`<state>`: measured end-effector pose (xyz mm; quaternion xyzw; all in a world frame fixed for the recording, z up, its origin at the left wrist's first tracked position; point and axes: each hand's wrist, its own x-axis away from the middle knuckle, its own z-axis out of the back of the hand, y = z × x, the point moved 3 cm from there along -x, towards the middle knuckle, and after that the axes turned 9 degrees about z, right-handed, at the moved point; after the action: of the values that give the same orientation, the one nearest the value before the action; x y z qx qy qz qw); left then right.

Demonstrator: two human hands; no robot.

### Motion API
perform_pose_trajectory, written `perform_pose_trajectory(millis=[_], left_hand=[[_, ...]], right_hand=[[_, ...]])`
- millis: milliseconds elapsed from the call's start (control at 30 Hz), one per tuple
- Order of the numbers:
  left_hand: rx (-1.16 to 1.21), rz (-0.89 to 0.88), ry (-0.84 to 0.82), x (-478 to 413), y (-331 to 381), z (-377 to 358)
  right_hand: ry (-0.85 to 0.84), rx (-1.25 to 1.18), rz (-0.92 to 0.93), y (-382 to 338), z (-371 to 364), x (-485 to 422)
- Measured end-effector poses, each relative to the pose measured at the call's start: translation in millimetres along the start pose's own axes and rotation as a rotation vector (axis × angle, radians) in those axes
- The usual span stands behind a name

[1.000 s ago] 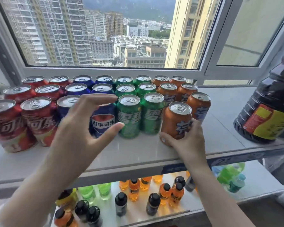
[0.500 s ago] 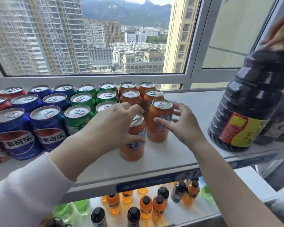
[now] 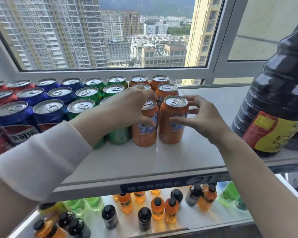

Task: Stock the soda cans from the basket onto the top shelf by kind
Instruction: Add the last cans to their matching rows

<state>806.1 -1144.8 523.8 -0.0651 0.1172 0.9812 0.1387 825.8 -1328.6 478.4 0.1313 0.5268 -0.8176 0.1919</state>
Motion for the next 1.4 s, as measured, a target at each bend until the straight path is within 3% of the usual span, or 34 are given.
perform_pose_trajectory(millis=[333, 567, 900, 1400], left_hand=[[-0.057, -0.062, -0.054, -5, -5, 2], [0.016, -0.063, -0.013, -1, -8, 7], [0.047, -0.142, -0.079, -4, -7, 8], [0.017, -0.106, -0.123, 3, -2, 6]], right_hand=[[-0.001, 0.076, 0.044, 0, -2, 0], [-0.046, 0.022, 0.027, -1, 4, -3], [-0.045, 0.018, 0.021, -3, 7, -1], [-0.100, 0.062, 0.029, -6, 12, 5]])
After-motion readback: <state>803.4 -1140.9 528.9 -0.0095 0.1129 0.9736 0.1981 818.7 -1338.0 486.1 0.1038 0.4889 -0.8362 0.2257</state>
